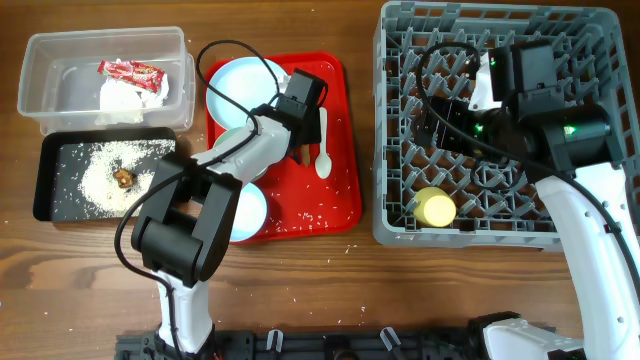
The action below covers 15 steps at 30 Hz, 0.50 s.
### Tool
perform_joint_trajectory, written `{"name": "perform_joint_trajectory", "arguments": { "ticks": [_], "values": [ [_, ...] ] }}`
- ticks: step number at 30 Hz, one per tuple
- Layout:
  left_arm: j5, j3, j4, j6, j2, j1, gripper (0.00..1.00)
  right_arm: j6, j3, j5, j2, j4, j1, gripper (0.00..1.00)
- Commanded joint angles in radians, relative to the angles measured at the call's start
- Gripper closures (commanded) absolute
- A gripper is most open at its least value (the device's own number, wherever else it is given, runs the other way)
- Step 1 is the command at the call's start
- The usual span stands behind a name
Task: Sort waste into correct bins and load items into the dishwasher rack
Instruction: 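Grasp the brown root on the red tray with the left gripper, then carry the brown root with the left gripper to the black tray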
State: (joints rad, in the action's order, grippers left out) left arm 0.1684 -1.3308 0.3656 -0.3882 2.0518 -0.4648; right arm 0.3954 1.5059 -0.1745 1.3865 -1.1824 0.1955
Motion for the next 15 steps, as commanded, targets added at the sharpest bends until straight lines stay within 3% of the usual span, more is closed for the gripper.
{"name": "perform_joint_trajectory", "arguments": {
  "ticks": [1, 4, 10, 13, 15],
  "values": [
    [0.007, -0.016, -0.005, -0.013, 0.014, -0.005, 0.51, -0.022, 0.006, 0.022, -0.003, 0.000, 0.000, 0.00],
    [0.004, -0.016, -0.003, -0.013, 0.029, -0.005, 0.66, -0.022, 0.006, 0.021, -0.003, -0.005, 0.000, 0.00],
    [-0.021, -0.016, -0.003, -0.013, 0.079, -0.005, 0.67, -0.028, 0.006, 0.021, -0.003, -0.010, 0.000, 0.00],
    [-0.021, -0.016, -0.003, -0.013, 0.078, -0.005, 0.89, -0.029, 0.006, 0.022, -0.003, -0.016, 0.000, 0.00],
    [-0.021, -0.016, -0.002, -0.013, 0.050, -0.005, 0.96, -0.029, 0.006, 0.022, -0.003, -0.017, 0.000, 0.00]
  ]
}}
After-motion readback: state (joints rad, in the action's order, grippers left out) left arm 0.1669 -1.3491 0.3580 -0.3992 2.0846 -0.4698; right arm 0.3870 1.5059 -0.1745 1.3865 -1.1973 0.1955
